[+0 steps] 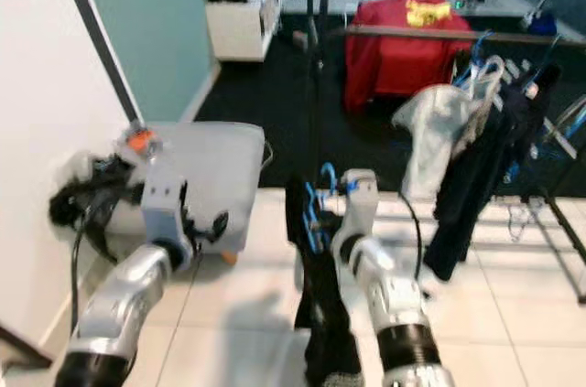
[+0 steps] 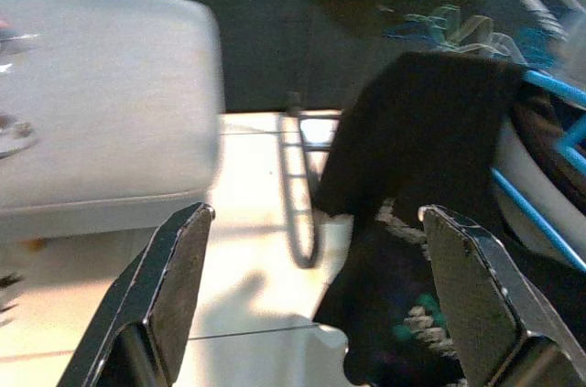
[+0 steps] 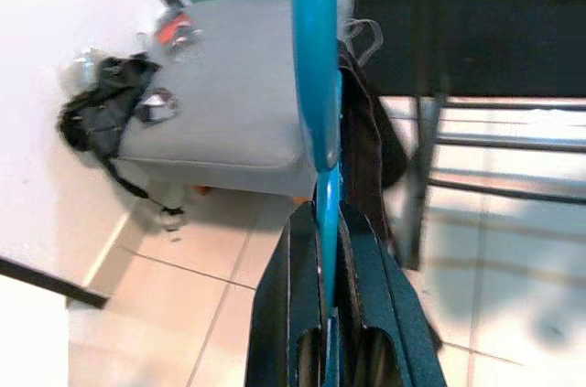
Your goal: Hang hanger
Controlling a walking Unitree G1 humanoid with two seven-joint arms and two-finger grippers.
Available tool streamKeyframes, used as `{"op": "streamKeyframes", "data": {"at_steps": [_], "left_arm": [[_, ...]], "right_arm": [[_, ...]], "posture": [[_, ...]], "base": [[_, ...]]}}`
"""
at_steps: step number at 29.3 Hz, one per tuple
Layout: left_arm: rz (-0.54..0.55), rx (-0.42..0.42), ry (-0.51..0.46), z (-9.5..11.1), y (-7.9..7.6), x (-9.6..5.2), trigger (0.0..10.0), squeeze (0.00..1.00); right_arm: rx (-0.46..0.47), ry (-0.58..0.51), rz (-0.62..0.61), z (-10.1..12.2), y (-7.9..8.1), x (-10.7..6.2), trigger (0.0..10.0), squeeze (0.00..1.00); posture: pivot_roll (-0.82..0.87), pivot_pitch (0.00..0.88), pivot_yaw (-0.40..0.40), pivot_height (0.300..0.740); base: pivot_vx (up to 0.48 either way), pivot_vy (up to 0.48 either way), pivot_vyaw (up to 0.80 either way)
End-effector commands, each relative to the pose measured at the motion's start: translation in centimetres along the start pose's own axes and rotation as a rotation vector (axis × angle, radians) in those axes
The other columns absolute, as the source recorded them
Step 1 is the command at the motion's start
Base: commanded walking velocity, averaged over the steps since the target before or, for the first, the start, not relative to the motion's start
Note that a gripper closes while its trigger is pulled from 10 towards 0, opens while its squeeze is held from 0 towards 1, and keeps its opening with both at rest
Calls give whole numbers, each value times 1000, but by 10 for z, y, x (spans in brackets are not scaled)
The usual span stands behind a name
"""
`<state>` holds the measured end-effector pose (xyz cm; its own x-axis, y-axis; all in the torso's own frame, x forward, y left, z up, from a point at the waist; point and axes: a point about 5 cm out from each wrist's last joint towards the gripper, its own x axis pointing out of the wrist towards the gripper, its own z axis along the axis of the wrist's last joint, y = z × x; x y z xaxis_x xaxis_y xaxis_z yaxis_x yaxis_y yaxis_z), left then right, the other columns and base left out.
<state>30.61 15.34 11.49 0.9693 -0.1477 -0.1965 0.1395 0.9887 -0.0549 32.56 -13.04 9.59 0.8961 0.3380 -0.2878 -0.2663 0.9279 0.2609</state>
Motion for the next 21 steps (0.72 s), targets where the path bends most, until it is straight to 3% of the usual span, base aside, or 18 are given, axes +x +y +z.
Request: {"op": "streamKeyframes", "data": {"at_steps": [1, 6, 11, 21], "left_arm": [[1, 5, 16, -3, 2, 1, 10000, 0], [-6, 8, 17, -3, 2, 2, 10000, 0], [-15, 54, 53, -8, 1, 4, 10000, 0], [-35, 62, 60, -11, -2, 4, 10000, 0]], "right_arm": [[3, -14, 13, 2, 4, 1, 10000, 0], [3, -11, 13, 1, 3, 1, 10000, 0], [4, -7, 10, 0, 2, 1, 10000, 0], [2, 2, 13, -3, 1, 0, 10000, 0]], "posture": [[-53, 0, -38, 740], [-54, 0, -33, 740], [-53, 0, -32, 740], [-52, 0, -32, 740]], "base": [[-274, 0, 0], [-258, 0, 0], [0, 0, 0], [0, 0, 0]]}}
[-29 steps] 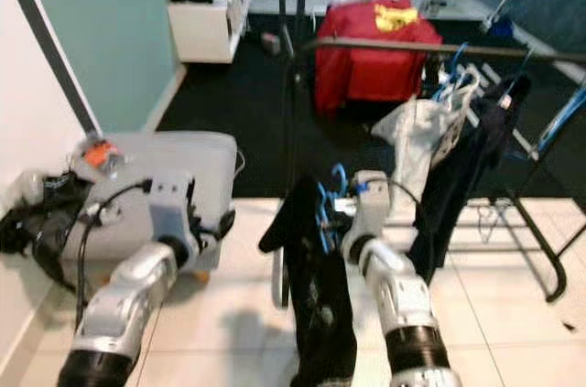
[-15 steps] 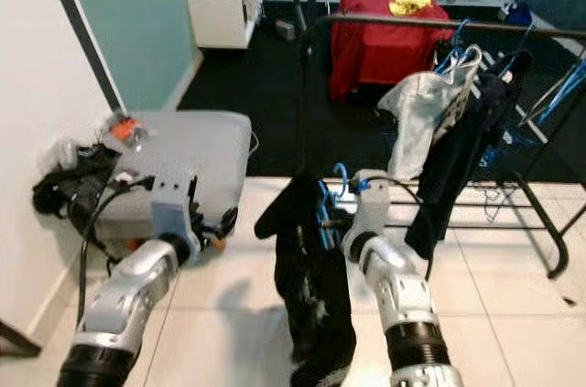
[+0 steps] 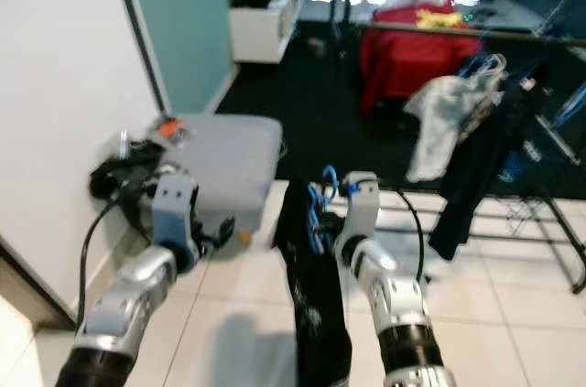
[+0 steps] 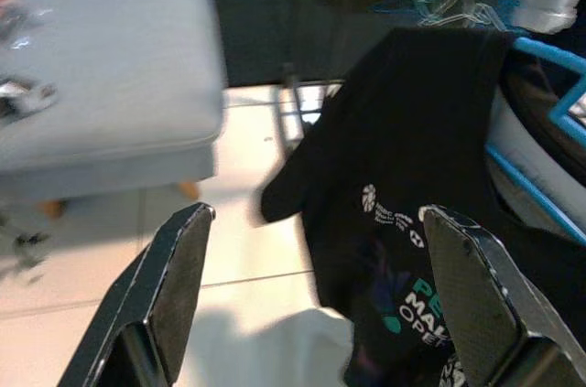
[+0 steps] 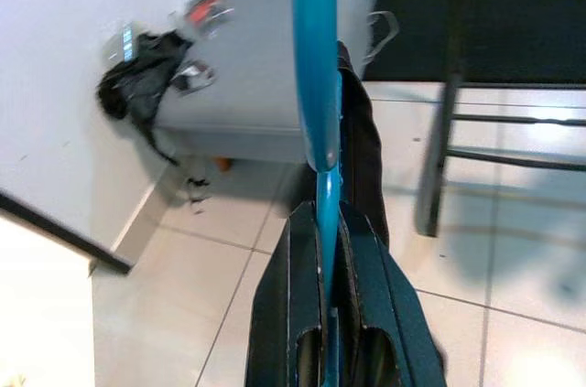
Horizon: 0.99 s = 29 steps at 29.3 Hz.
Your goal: Hang hanger
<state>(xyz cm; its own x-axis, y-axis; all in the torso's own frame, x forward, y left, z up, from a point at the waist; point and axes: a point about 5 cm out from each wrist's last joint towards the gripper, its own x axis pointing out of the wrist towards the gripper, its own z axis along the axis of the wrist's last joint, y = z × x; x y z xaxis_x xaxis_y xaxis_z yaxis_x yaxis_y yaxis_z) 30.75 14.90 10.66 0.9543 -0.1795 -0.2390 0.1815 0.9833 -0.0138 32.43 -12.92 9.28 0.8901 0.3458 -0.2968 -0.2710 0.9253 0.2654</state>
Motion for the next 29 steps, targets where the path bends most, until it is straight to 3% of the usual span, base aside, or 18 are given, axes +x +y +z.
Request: {"op": "streamKeyframes", "data": {"at_steps": [1, 19, 26, 29], "left_arm": [[-11, 18, 16, -3, 1, 0, 10000, 0], [-15, 33, 15, -4, -1, 1, 10000, 0], [35, 63, 15, -2, 3, 4, 10000, 0], [54, 32, 7, -1, 5, 5, 10000, 0]], "right_arm": [[-1, -6, 7, 0, 1, 0, 10000, 0], [-11, 10, 4, -4, -1, -3, 10000, 0], [-48, -105, -44, 20, -14, -4, 10000, 0], [-58, -123, -61, 27, -20, -6, 10000, 0]], "posture": [[-52, 0, -32, 740], [-57, 0, -24, 740], [-61, 0, -20, 740], [-71, 0, -20, 740]], "base": [[0, 0, 0], [0, 0, 0], [0, 0, 0], [0, -480, 0]]}}
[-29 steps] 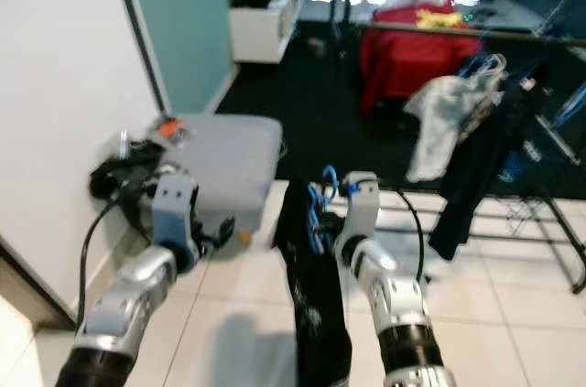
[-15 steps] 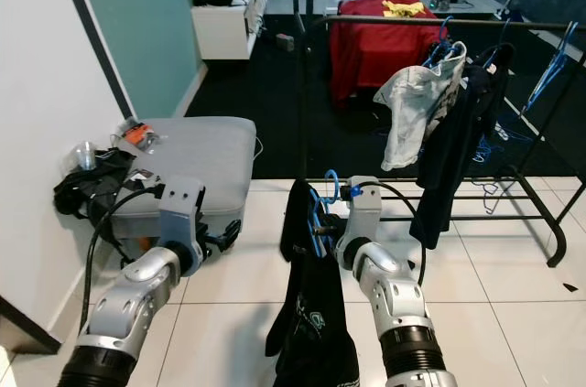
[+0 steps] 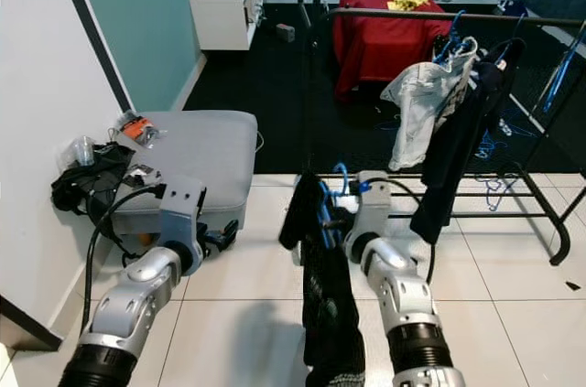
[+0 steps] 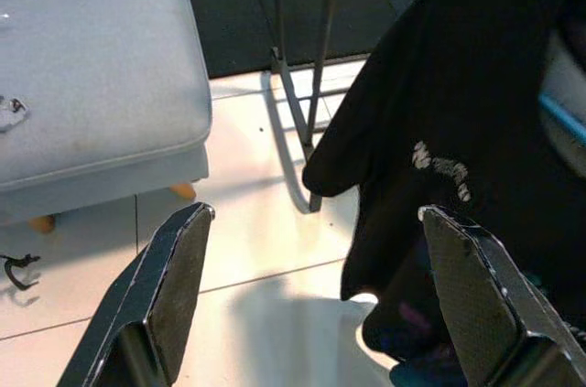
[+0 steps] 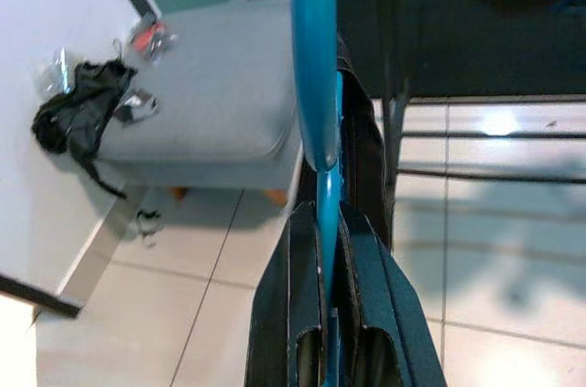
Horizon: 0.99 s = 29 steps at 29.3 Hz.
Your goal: Hang hanger
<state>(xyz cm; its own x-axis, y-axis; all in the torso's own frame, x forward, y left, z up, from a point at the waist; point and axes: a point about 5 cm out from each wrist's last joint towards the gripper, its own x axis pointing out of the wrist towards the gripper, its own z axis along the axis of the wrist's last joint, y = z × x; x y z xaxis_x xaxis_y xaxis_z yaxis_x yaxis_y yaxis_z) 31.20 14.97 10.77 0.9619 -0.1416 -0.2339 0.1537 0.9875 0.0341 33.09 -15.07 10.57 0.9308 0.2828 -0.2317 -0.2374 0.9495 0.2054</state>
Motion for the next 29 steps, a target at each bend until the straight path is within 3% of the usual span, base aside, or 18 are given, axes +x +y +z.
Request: {"op": "streamKeyframes", "data": {"at_steps": [1, 4, 11, 23, 26, 28, 29], "left_arm": [[15, -7, 12, -3, 3, 1, 10000, 0], [20, -12, 16, -4, 3, 1, 10000, 0], [57, -53, 35, -5, 7, 0, 10000, 0], [44, -33, 33, -4, 3, 2, 10000, 0], [55, -23, 40, -5, 8, 1, 10000, 0], [79, -22, 62, -10, 18, 1, 10000, 0], [94, -23, 54, -9, 24, 1, 10000, 0]], "right_arm": [[-9, -40, -7, 9, -2, 0, 10000, 0], [-11, -40, -9, 9, -3, 0, 10000, 0], [-17, -28, -10, 8, -5, 0, 10000, 0], [-48, -20, -3, 11, -14, -4, 10000, 0], [-113, -28, 76, 22, -15, -3, 10000, 0], [-243, -14, 240, 32, -10, -7, 10000, 0], [-362, -3, 364, 36, -8, -15, 10000, 0]], "posture": [[-71, 0, -20, 740], [-67, 0, -26, 740], [-67, 0, -20, 740], [-69, 0, -16, 740], [-81, 0, -10, 740], [-100, 0, -2, 740], [-109, 0, -2, 740]], "base": [[0, -480, 0], [0, -480, 0], [0, 0, 0], [0, 0, 0], [0, 0, 0], [0, 0, 0], [0, 0, 0]]}}
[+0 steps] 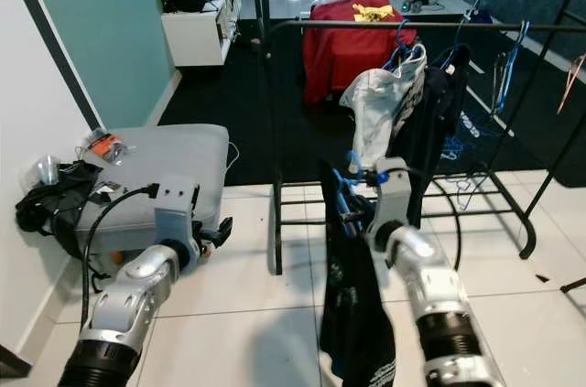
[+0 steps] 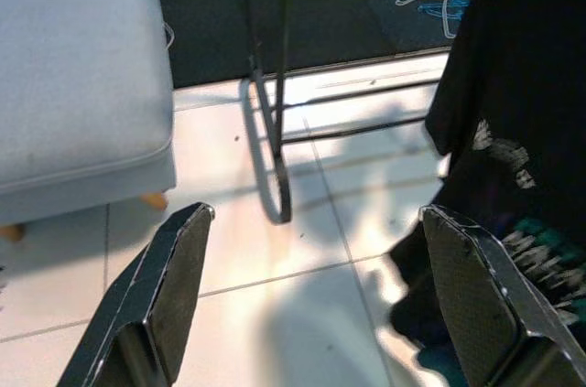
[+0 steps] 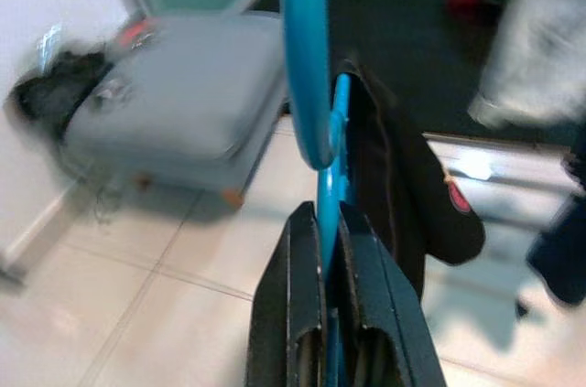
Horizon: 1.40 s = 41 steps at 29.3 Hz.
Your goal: Hang hanger
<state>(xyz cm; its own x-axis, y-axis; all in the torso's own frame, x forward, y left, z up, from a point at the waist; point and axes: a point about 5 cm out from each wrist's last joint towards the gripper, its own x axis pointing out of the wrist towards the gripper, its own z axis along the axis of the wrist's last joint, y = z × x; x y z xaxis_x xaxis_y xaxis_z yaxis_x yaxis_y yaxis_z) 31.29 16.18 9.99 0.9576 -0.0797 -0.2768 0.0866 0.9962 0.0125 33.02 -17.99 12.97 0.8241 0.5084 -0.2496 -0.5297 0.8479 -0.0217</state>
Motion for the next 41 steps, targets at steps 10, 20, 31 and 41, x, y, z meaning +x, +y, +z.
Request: {"op": "streamKeyframes", "data": {"at_steps": [10, 20, 31, 41], "left_arm": [[90, 60, -75, 12, 47, -12, 10000, 0], [-100, 118, -128, 25, 46, -34, 10000, 0], [-374, 128, -238, 28, 43, -68, 10000, 1000], [-552, 110, -255, 30, 19, -74, 10000, 1000]], "right_arm": [[-268, -1, 506, 23, 4, -25, 10000, 0], [-236, 1, 759, 44, 1, -40, 10000, 0], [-125, -73, 885, 79, -10, -59, 10000, 0], [-83, -96, 947, 92, -16, -70, 10000, 0]], "posture": [[-90, 0, -31, 740], [-64, 0, -87, 740], [-73, 4, -80, 740], [-77, 0, -65, 740]], "base": [[0, 0, 0], [0, 0, 0], [0, 0, 0], [0, 0, 0]]}}
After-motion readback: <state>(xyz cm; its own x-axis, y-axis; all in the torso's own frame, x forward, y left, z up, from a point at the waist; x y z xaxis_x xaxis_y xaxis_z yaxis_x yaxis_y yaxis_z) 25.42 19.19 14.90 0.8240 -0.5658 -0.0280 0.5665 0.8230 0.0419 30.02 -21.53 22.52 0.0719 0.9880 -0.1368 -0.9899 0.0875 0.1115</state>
